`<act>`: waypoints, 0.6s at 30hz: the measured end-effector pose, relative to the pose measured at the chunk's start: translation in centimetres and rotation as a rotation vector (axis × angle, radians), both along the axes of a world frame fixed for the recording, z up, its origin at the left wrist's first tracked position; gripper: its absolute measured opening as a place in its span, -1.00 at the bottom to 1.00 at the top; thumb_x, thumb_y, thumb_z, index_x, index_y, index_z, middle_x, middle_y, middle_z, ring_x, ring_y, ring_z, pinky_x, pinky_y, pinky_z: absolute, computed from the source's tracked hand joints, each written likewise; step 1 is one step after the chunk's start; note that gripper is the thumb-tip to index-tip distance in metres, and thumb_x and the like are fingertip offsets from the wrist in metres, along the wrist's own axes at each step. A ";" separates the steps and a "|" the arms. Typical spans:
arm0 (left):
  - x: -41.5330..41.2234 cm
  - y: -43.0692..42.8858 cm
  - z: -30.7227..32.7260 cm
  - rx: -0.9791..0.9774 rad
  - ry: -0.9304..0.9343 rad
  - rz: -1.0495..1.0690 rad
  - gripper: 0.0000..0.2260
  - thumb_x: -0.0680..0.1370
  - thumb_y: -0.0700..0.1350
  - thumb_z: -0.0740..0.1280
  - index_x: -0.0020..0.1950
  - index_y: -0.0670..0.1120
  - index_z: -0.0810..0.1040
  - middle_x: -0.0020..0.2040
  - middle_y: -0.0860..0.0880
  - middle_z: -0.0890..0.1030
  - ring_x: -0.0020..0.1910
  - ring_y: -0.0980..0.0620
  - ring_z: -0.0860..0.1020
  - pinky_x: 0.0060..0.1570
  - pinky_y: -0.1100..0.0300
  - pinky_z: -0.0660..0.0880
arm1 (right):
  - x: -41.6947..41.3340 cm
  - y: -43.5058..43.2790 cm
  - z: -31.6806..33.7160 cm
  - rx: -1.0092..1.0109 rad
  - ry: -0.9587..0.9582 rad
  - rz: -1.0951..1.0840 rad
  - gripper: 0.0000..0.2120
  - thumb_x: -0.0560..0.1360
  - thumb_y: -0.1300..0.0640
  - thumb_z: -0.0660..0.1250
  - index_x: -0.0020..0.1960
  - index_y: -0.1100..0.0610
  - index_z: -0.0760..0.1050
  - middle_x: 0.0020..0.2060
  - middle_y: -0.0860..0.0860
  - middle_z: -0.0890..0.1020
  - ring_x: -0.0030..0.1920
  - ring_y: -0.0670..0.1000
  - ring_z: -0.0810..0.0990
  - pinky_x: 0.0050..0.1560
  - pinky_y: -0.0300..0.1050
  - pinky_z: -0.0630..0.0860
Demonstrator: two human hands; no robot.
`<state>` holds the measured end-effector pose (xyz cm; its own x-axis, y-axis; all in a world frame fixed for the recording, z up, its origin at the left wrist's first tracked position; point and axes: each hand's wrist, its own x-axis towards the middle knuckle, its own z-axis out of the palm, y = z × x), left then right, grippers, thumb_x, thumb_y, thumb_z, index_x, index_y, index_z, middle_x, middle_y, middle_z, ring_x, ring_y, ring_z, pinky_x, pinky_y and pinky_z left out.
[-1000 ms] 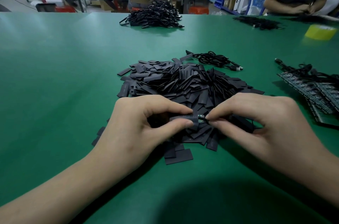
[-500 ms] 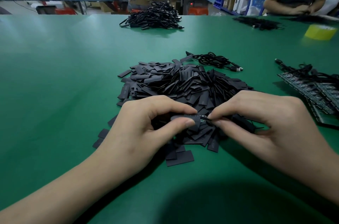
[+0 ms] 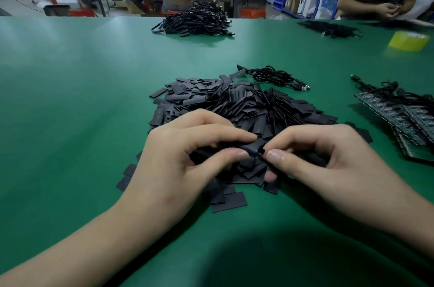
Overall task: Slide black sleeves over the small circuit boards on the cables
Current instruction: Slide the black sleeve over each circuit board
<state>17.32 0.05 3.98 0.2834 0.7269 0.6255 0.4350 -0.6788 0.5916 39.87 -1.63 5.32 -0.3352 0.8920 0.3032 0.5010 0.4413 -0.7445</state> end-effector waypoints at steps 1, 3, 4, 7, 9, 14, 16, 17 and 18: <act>0.1 -0.1 0.0 0.010 -0.014 0.033 -0.82 0.46 -0.05 0.52 0.06 0.03 0.74 -0.01 0.09 0.65 -0.03 0.13 0.62 -0.01 0.35 0.48 | -0.3 -0.2 0.0 -0.021 0.030 0.010 -0.92 0.57 0.03 0.41 -0.09 -0.06 0.66 -0.28 -0.11 0.73 -0.25 -0.11 0.71 -0.11 -0.23 0.58; 0.2 -0.1 -0.1 0.013 -0.058 0.091 -0.77 0.44 -0.04 0.53 0.09 0.05 0.72 -0.02 0.08 0.64 -0.08 0.11 0.63 -0.02 0.32 0.52 | -0.7 -0.5 -0.3 -0.008 0.071 -0.013 -0.93 0.52 -0.01 0.40 -0.09 -0.07 0.65 -0.30 -0.08 0.72 -0.27 -0.08 0.70 -0.13 -0.21 0.59; 0.3 -0.2 -0.1 0.004 -0.083 0.108 -0.74 0.42 -0.04 0.55 0.11 0.06 0.72 -0.02 0.10 0.64 -0.09 0.11 0.64 -0.02 0.29 0.55 | -0.8 -0.6 -0.4 0.023 0.070 -0.037 -0.93 0.51 -0.01 0.40 -0.10 -0.07 0.65 -0.31 -0.09 0.72 -0.26 -0.07 0.70 -0.13 -0.17 0.59; 0.6 -0.3 -0.2 -0.051 -0.122 0.092 -0.64 0.40 -0.01 0.59 0.18 0.08 0.69 0.01 0.14 0.67 -0.01 0.13 0.67 0.05 0.20 0.60 | -1.1 -0.9 -0.5 0.116 0.019 -0.093 -0.93 0.54 -0.01 0.42 -0.12 -0.10 0.64 -0.32 -0.12 0.69 -0.27 -0.03 0.68 -0.18 0.03 0.57; 0.7 -0.4 -0.3 -0.107 -0.149 0.031 -0.57 0.38 0.03 0.55 0.24 0.05 0.67 0.07 0.15 0.67 0.06 0.13 0.67 0.12 0.23 0.59 | -1.3 -1.1 -0.6 0.158 -0.012 -0.104 -0.92 0.53 -0.02 0.40 -0.13 -0.12 0.63 -0.32 -0.15 0.67 -0.29 -0.05 0.66 -0.22 0.03 0.54; 0.9 -0.2 -0.5 -0.147 -0.178 -0.028 -0.47 0.35 0.05 0.57 0.30 0.00 0.63 0.13 0.11 0.67 0.13 0.10 0.66 0.19 0.21 0.57 | -1.3 -1.2 -0.3 0.283 -0.119 -0.104 -0.92 0.54 0.07 0.39 -0.11 -0.06 0.64 -0.29 -0.18 0.65 -0.20 -0.16 0.65 -0.16 -0.21 0.50; 0.9 -0.1 -0.5 -0.167 -0.207 -0.054 -0.49 0.36 0.02 0.59 0.29 0.00 0.63 0.13 0.08 0.67 0.14 0.07 0.66 0.19 0.20 0.57 | -1.3 -1.2 -0.2 0.300 -0.124 -0.104 -0.92 0.53 0.08 0.39 -0.10 -0.06 0.64 -0.26 -0.21 0.66 -0.16 -0.19 0.65 -0.16 -0.30 0.49; 0.9 -0.1 -0.5 -0.173 -0.220 -0.069 -0.50 0.36 0.01 0.59 0.28 0.00 0.63 0.13 0.06 0.68 0.15 0.04 0.66 0.20 0.19 0.57 | -1.3 -1.2 -0.2 0.298 -0.111 -0.107 -0.93 0.53 0.09 0.40 -0.09 -0.06 0.65 -0.25 -0.23 0.66 -0.15 -0.21 0.65 -0.15 -0.34 0.48; 0.8 -0.1 -0.5 -0.174 -0.230 -0.086 -0.51 0.37 0.01 0.59 0.28 -0.01 0.63 0.14 0.04 0.67 0.15 0.01 0.66 0.21 0.17 0.57 | -1.2 -1.1 -0.2 0.296 -0.092 -0.112 -0.94 0.52 0.09 0.41 -0.09 -0.06 0.65 -0.24 -0.23 0.66 -0.14 -0.22 0.66 -0.14 -0.38 0.47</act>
